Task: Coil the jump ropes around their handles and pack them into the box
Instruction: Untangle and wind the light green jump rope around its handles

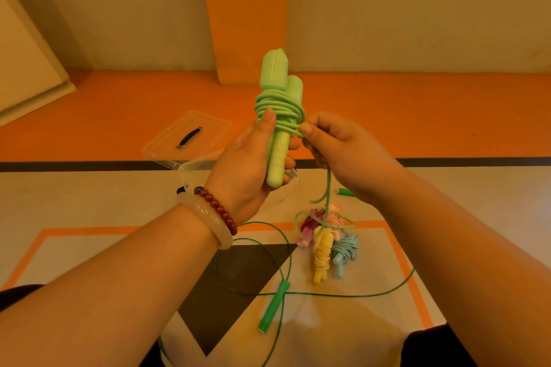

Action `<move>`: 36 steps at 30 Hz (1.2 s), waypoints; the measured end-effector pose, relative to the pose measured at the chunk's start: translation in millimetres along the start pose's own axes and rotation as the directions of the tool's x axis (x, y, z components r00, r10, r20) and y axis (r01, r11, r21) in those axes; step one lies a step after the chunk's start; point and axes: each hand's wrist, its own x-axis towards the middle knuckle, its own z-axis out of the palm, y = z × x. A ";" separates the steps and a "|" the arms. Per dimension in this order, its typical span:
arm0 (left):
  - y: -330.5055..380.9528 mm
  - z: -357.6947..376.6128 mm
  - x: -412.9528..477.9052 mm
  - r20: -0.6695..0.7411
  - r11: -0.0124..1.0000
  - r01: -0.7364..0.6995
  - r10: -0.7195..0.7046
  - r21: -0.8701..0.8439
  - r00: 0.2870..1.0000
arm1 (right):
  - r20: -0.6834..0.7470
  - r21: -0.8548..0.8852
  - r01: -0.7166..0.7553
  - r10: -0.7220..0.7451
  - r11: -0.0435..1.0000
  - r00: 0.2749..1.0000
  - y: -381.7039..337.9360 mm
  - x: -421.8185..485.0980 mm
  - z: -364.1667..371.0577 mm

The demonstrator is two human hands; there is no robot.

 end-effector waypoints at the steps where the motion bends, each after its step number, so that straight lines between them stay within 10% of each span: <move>1: 0.4 0.0 -0.1 0.011 0.999 0.022 -0.021 -0.029 1.000 | 0.003 0.010 0.004 -0.004 1.000 1.000 0.3 0.1 0.5; 22: 2.5 -1.0 7.3 0.112 0.992 0.128 -0.126 -0.007 0.986 | -0.293 -0.082 0.209 -0.224 0.975 0.930 -1.5 -4.0 4.6; 32: 4.6 -5.2 5.2 -0.012 0.960 0.018 -0.015 0.279 1.000 | -0.324 -0.190 0.249 -0.300 0.950 0.897 3.2 -5.9 7.7; 36: 11.1 -9.3 3.4 0.161 0.967 0.141 -0.177 0.210 0.971 | -0.309 -0.200 0.269 -0.321 0.942 0.895 -0.2 -6.5 6.4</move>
